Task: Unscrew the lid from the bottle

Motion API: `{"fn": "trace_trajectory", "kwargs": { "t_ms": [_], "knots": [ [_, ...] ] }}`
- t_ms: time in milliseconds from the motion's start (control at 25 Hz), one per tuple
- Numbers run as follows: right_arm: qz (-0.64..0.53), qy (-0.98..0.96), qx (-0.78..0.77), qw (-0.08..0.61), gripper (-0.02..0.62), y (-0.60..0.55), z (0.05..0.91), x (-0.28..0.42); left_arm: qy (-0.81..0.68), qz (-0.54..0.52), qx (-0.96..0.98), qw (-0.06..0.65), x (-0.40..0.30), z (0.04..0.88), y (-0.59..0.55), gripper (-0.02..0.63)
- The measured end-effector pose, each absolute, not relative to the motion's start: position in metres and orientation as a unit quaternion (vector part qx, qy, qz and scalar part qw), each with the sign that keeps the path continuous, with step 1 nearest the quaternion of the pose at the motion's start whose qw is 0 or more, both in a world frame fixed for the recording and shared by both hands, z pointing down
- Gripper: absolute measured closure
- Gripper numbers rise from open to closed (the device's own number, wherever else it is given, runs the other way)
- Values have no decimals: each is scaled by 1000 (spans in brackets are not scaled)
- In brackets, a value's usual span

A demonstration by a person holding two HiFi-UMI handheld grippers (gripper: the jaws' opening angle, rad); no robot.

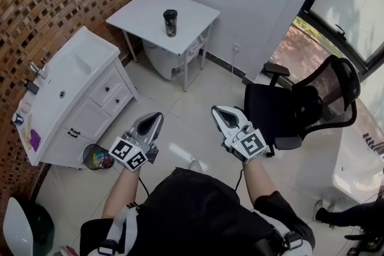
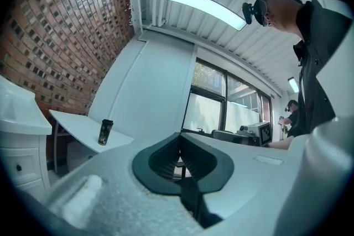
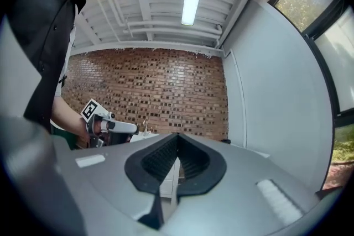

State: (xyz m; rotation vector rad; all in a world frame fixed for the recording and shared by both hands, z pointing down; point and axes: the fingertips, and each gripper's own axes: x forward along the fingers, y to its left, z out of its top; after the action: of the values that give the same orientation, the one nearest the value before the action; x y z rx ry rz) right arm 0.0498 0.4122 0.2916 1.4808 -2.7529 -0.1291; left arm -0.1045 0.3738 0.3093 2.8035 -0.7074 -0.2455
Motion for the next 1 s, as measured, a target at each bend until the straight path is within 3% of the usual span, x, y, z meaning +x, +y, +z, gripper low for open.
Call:
{"fn": "trace_trajectory", "kwargs": {
  "t_ms": [320, 1000],
  "knots": [
    [-15, -896, 442, -30, 589, 382, 298, 101, -243, -60, 964, 90, -29, 305, 359, 604],
    [-1, -904, 429, -1, 589, 274, 319, 98, -264, -52, 958, 100, -36, 330, 254, 604]
  ]
}}
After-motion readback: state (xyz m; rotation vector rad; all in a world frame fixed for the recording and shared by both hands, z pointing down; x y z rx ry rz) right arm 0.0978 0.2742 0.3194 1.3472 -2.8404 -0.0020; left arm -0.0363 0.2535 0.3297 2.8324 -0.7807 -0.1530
